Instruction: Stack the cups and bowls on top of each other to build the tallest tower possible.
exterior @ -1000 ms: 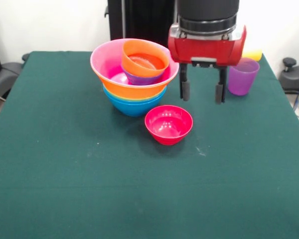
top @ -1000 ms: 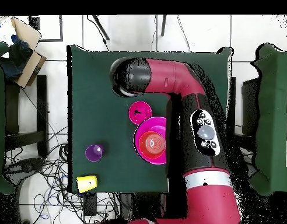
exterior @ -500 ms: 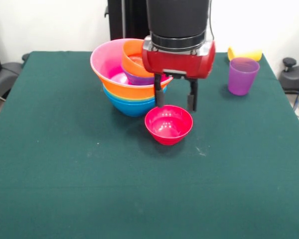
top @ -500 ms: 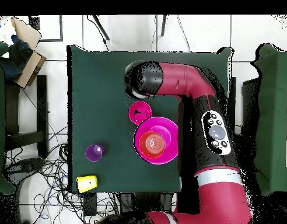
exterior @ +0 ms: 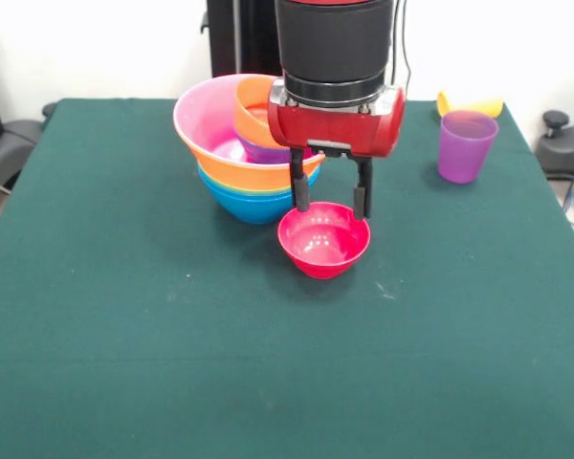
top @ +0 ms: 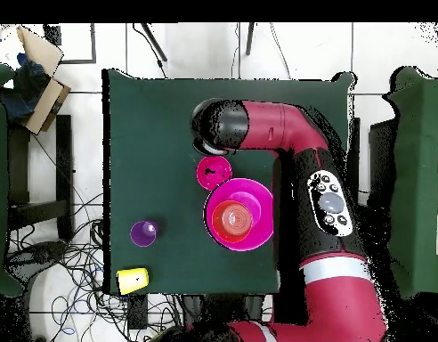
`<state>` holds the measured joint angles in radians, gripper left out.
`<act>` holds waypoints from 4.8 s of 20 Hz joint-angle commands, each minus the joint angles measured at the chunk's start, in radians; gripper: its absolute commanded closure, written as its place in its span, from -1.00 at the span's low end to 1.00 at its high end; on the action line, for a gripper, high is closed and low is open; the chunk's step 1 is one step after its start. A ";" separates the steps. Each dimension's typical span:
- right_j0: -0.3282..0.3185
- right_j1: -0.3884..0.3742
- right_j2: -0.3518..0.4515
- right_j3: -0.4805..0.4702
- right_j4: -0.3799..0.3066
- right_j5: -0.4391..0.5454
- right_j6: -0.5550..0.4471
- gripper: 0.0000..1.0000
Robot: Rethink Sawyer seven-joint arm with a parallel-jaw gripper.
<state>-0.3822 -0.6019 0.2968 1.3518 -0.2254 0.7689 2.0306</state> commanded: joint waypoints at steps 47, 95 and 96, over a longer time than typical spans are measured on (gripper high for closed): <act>0.075 0.106 -0.014 0.192 -0.115 -0.288 -0.007 -1.00; 0.030 0.121 -0.025 0.354 -0.176 -0.457 0.035 -1.00; 0.033 0.126 -0.029 0.356 -0.176 -0.465 0.039 -1.00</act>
<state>-0.3717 -0.5052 0.2790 1.6384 -0.3098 0.3911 2.0306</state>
